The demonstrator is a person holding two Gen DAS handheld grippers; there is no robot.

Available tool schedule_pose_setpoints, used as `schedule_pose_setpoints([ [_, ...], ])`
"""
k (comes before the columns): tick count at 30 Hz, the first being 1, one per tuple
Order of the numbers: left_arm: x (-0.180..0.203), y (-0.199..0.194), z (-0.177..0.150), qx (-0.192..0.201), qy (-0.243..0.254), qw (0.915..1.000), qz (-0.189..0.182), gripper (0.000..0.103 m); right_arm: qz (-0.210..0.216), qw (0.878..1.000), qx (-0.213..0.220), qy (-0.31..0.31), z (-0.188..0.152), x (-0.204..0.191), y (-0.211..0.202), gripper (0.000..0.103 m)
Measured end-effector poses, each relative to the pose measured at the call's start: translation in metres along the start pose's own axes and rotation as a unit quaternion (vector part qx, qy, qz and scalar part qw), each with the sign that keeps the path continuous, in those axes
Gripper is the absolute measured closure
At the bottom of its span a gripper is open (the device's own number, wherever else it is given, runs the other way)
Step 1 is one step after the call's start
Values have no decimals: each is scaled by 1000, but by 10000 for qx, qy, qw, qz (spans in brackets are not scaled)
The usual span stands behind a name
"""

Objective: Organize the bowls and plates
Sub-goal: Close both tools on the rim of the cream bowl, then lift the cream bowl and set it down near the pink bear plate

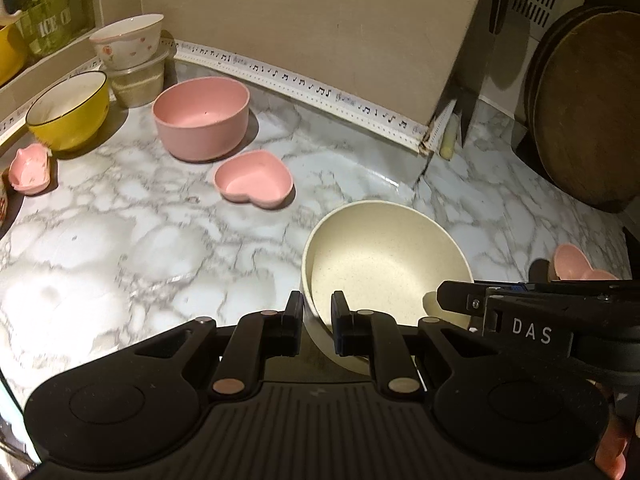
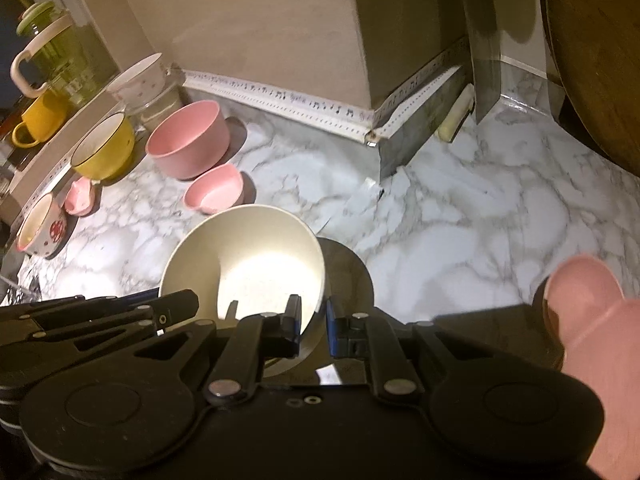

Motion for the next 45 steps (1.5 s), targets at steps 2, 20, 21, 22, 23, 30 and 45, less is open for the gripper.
schedule_pose_setpoints([
  [2, -1, -5, -6, 2, 9, 10000, -2, 89, 6, 10000, -26, -13, -7, -2, -4, 92],
  [20, -10, -20, -58, -218, 16, 9998, -15, 89, -22, 9996, -271, -98, -60, -18, -12, 91],
  [21, -10, -20, -60, -241, 28, 9997, -20, 89, -31, 9995, -291, -90, -62, -18, -12, 91],
  [22, -10, -19, -61, -261, 34, 9997, -20, 89, -38, 9995, -304, -80, -63, -18, -12, 91],
  [23, -10, -18, -63, -281, 34, 9996, -23, 89, -35, 9995, -313, -85, -65, -18, -12, 91],
  [30, -8, -18, -63, -265, 121, 9996, -58, 89, -26, 9994, -348, -18, -66, -16, -10, 88],
  [45, -7, -29, -53, 0, 351, 9994, -26, 85, -16, 9998, -191, 70, -59, -13, -21, 70],
])
Point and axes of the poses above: each gripper's, at about its wrist camera, not at the fingertips, and y roughly the way its jaws point, x to its right, z to its top, the point moved 10 cm from there along y, roughly the way its jaws point, and after that the axes turned 11 degrees about y, right-handed, at the moved point
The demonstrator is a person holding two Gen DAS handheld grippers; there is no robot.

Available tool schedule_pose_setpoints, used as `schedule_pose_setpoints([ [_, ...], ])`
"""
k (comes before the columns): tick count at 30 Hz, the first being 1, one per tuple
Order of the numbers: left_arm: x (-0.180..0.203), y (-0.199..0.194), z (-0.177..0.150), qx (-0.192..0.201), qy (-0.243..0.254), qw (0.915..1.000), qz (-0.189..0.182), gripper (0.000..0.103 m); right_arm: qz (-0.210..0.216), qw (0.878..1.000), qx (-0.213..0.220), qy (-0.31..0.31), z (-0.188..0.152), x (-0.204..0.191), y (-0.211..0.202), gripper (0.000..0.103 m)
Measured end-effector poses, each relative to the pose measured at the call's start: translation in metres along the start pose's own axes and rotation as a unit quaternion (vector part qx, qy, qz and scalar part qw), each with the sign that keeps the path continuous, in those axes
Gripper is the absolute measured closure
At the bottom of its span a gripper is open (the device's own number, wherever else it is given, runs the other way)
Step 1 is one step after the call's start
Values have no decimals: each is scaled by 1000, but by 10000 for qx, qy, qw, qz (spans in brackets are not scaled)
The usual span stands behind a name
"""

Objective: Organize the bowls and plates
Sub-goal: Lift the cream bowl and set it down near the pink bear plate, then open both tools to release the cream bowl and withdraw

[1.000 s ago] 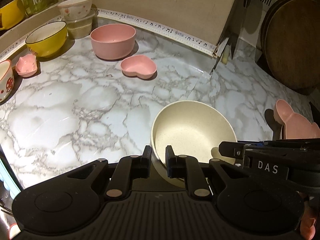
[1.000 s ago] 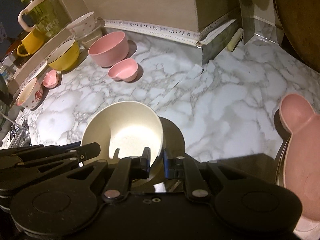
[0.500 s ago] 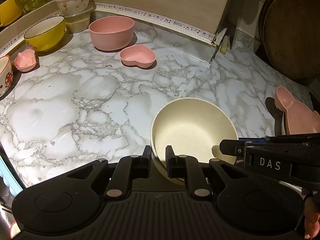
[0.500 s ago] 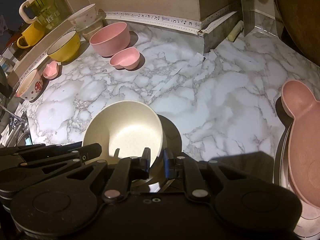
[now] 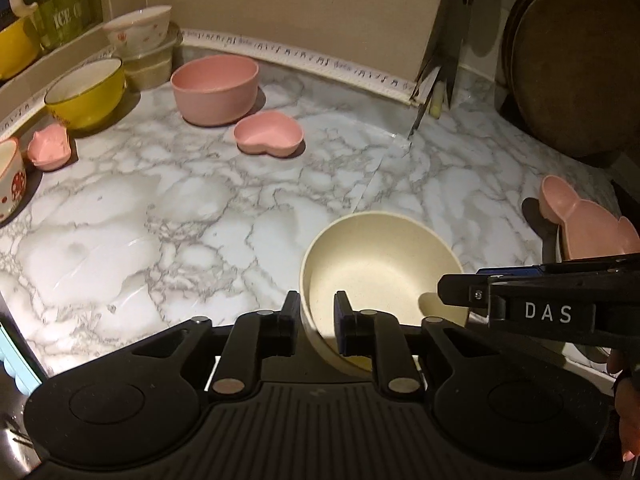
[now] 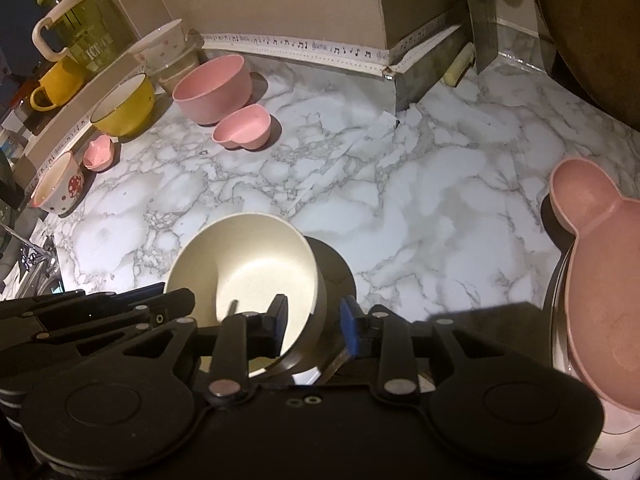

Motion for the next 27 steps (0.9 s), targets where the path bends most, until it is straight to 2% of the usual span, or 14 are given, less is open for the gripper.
schedule_pose_setpoints([
  [10, -7, -10, 8, 143, 2, 9999, -11, 84, 19, 9994, 282, -182, 10, -9, -17, 60],
  [12, -8, -12, 9, 174, -10, 9998, -15, 80, 33, 9992, 347, -198, 12, -11, -21, 55],
  [15, -10, -18, 12, 293, -29, 9996, -24, 64, 25, 9988, 443, -224, 13, -14, -26, 48],
  [17, -12, -23, 14, 396, -43, 9992, 4, 50, 21, 9985, 489, -229, 14, -16, -28, 46],
  [22, -19, -33, 18, 535, -66, 9985, 47, 47, 38, 9976, 648, -231, 18, -21, -39, 37],
  [27, -30, -45, 26, 715, -125, 9972, 150, 39, 64, 9952, 909, -348, 27, -31, -51, 21],
])
Point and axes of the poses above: each gripper's, at about its wrist camera, not at the fingertips, and y roughly the way its jaws point, x to its right, z to its top, the point moved 10 cm from there along y, roughly the way its jaws point, and after that the axes turned 11 degrees about y, right-handed, at the moved point
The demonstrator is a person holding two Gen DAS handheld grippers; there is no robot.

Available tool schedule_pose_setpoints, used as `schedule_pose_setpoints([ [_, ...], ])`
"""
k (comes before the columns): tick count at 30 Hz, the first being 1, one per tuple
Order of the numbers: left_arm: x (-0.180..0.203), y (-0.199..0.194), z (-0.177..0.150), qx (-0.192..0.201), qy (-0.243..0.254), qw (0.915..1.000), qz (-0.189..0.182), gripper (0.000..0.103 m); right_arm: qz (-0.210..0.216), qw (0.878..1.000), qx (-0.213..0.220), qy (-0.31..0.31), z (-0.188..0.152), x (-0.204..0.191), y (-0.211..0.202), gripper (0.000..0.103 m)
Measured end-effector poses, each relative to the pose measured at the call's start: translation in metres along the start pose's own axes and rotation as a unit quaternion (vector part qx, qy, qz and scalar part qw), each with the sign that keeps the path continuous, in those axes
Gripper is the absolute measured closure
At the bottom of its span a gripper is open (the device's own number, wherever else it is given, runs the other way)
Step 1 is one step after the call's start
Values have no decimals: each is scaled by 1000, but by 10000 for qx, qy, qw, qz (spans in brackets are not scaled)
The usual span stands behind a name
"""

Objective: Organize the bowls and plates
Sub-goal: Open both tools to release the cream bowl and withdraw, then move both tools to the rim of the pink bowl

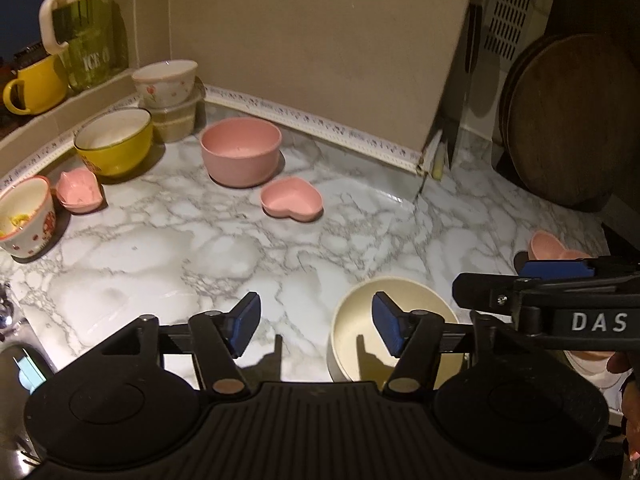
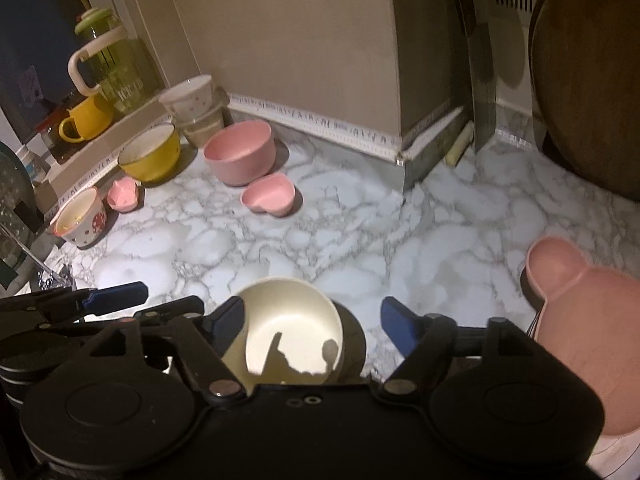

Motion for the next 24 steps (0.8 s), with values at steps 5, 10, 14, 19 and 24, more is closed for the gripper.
schedule_pose_setpoints([
  [5, -15, -4, 15, 137, -153, 9998, 75, 25, 37, 9998, 210, -13, 18, -6, -3, 8],
  [10, -26, 4, 35, 203, -177, 9995, 175, 25, 65, 9994, 338, 48, 45, -12, 5, 3],
  [14, -42, 20, 50, 152, -330, 9989, 311, 25, 69, 9991, 386, 153, 68, -16, 18, 2],
  [19, -65, 43, 70, 106, -455, 9974, 550, 25, 118, 9992, 350, 168, 92, -26, 44, 2],
  [24, -91, 73, 82, -20, -701, 9952, 689, 25, 55, 9994, 314, 149, 113, -35, 79, 5],
])
Point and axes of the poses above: each gripper's, at about its wrist camera, not at the fingertips, and y roughly the way its jaws point, x to its right, z to its top, the point moved 10 cm from there along y, roughly the way its jaws point, and after that the axes turned 11 degrees about y, right-handed, at the moved point
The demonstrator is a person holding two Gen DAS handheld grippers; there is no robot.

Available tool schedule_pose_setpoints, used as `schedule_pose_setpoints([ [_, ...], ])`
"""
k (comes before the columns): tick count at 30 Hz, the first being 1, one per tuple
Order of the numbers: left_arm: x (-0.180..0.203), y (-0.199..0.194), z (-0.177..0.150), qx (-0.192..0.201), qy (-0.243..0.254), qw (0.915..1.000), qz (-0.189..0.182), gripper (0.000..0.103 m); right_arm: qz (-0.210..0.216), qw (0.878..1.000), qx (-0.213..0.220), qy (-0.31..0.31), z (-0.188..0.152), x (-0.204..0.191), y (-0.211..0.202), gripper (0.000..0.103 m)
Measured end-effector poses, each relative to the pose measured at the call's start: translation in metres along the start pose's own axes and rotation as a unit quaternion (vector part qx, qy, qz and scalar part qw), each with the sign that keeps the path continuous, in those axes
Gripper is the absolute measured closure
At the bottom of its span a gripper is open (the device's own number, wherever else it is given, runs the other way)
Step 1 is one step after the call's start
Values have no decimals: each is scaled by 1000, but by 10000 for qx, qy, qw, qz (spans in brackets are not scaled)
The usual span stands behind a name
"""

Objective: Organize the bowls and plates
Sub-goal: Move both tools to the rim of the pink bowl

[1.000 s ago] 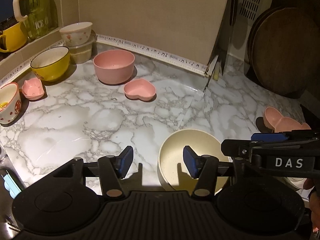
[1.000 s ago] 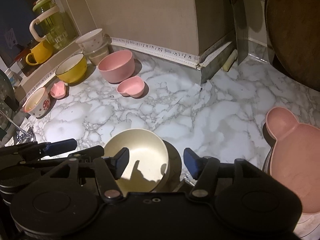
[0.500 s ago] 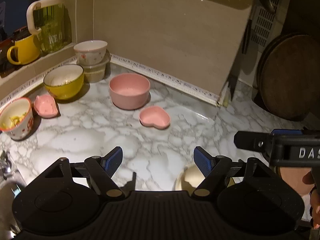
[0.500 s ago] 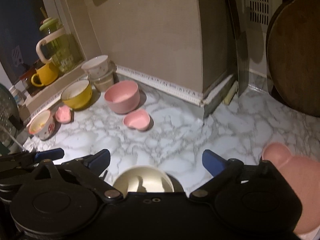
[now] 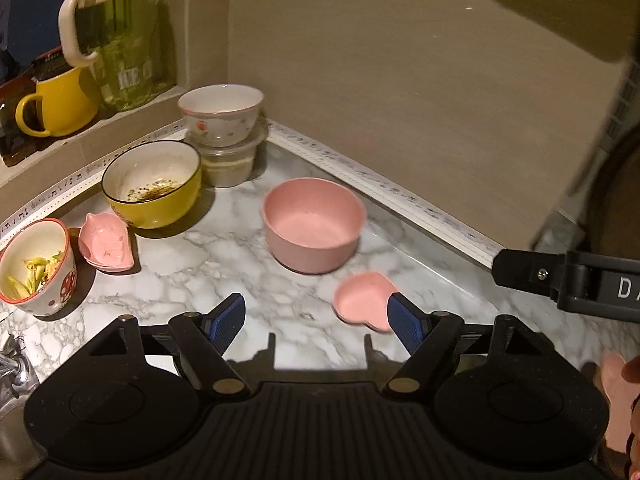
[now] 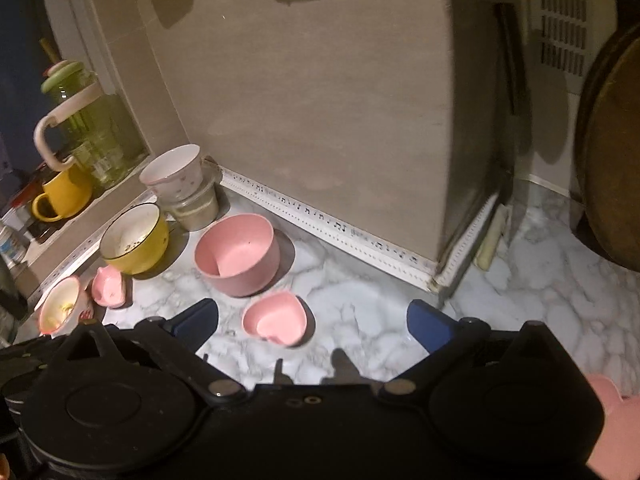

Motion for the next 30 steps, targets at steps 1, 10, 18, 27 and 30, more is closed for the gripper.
schedule_pose_setpoints([
  [1, -4, 6, 3, -17, -43, 10000, 47, 25, -9, 10000, -22, -9, 3, -2, 8, 6],
  [10, -37, 58, 17, -194, -539, 9977, 369, 25, -78, 9995, -295, 114, 22, -15, 67, 15],
  [18, -60, 99, 31, -456, -822, 9941, 548, 25, -141, 9977, -656, 96, 21, -23, 113, 22],
  [27, -69, 136, 52, -526, -741, 9946, 504, 25, -99, 9968, -786, 62, 18, -36, 144, 32],
  [30, -69, 144, 57, -511, -652, 9956, 443, 26, -81, 9964, -831, 105, 16, -39, 152, 41],
])
Point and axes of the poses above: each gripper's, at about its wrist camera, not at the fingertips, and y roughly the way its jaws point, x to its right, z to its top, the point moved 10 cm from there along y, roughly the way its jaws point, and after that the axes turned 11 degrees about y, right-handed, at the moved point
